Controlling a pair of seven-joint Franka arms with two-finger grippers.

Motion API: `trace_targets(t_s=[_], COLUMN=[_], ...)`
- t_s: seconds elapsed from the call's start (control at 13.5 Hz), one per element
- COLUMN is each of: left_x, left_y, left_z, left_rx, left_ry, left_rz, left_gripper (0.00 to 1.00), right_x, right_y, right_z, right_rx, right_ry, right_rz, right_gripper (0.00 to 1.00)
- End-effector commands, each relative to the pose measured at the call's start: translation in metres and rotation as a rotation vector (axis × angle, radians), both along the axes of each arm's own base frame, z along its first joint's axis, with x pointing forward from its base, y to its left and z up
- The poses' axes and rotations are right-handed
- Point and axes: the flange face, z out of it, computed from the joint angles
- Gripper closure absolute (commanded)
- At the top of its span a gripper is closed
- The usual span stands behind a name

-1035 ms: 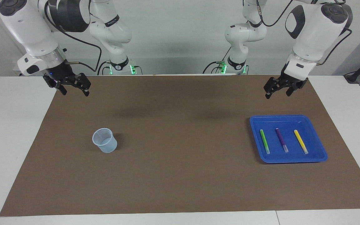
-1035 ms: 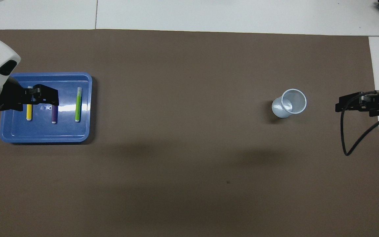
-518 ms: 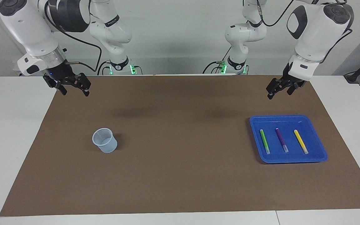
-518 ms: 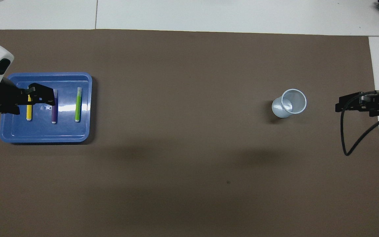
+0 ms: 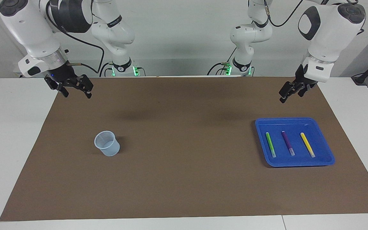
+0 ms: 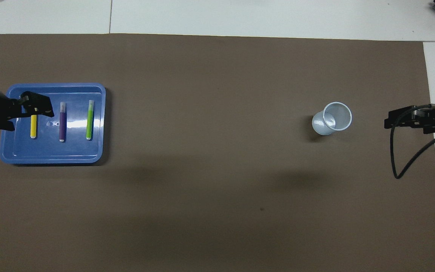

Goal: Transfer and insert pens with both arms

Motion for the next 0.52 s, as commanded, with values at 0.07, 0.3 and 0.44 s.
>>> trace_targets(t_s=[0.07,0.3,0.44], left_x=[0.006,0.027,0.04], left_y=[0.015,0.026,0.033], left_z=[-0.021,-0.057,-0.082], left_rx=[0.014,0.025,0.02], left_ry=[-0.061,-0.05,-0.045], left_rz=[-0.011,-0.113,-0.125], left_gripper=[0.0,0.0,0.0], right_x=[-0.007,-0.008,-0.008], right_y=[0.002,0.002,0.002], right_z=[0.002,0.002,0.001], right_rx=[0.01,0.01,0.01], right_ry=[-0.008,-0.003,-0.001], right_rz=[-0.007,-0.007,-0.007], right_gripper=[0.0,0.0,0.0])
